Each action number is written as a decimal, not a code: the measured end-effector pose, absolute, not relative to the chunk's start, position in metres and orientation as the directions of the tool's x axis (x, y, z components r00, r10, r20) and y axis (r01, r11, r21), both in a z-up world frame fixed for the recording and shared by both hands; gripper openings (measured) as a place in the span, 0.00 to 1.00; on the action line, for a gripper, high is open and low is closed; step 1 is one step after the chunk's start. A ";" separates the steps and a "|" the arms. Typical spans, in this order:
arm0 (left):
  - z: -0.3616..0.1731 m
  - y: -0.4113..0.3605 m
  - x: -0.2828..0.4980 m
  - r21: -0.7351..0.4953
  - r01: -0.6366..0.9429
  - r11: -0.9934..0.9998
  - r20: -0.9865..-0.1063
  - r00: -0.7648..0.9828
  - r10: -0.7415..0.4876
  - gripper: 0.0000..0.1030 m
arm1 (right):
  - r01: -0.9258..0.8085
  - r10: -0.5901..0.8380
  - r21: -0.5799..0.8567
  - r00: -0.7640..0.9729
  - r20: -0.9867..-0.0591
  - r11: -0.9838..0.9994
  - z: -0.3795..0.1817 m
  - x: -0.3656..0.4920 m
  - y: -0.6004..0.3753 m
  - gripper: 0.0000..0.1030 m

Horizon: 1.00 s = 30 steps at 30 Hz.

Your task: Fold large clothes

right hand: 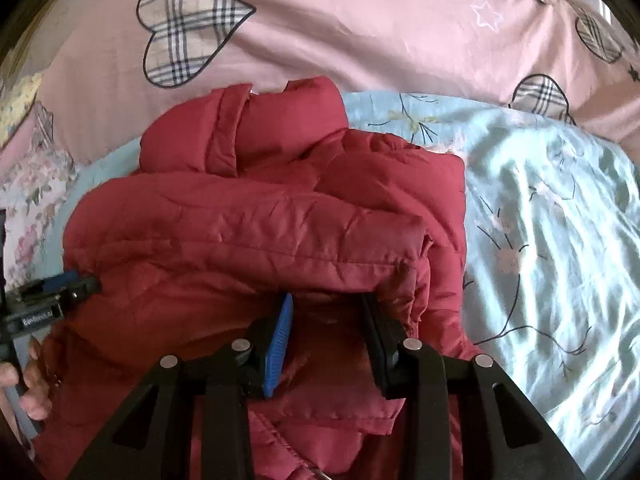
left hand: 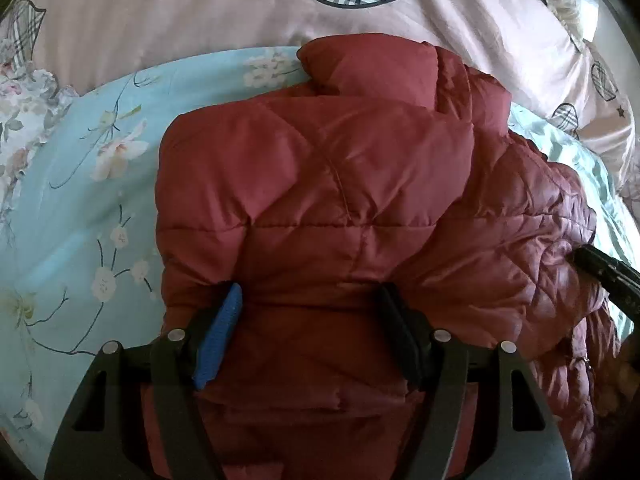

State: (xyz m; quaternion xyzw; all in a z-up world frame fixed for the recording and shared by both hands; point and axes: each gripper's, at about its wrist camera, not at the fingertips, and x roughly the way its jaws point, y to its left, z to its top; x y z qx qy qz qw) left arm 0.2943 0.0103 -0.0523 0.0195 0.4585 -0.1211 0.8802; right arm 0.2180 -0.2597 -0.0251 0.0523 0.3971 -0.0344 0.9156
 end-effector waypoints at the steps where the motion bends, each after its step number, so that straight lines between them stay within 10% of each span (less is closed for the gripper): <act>1: -0.052 0.011 0.294 -0.078 0.233 0.969 -0.812 0.550 -0.197 0.69 | 0.105 -0.025 0.061 0.668 -0.744 0.993 -0.030 0.221 -0.261 0.33; 30: -0.023 0.061 0.231 -0.167 0.192 0.967 -0.821 0.517 -0.244 0.73 | 0.076 0.151 0.252 0.625 -0.766 0.965 -0.005 0.157 -0.282 0.46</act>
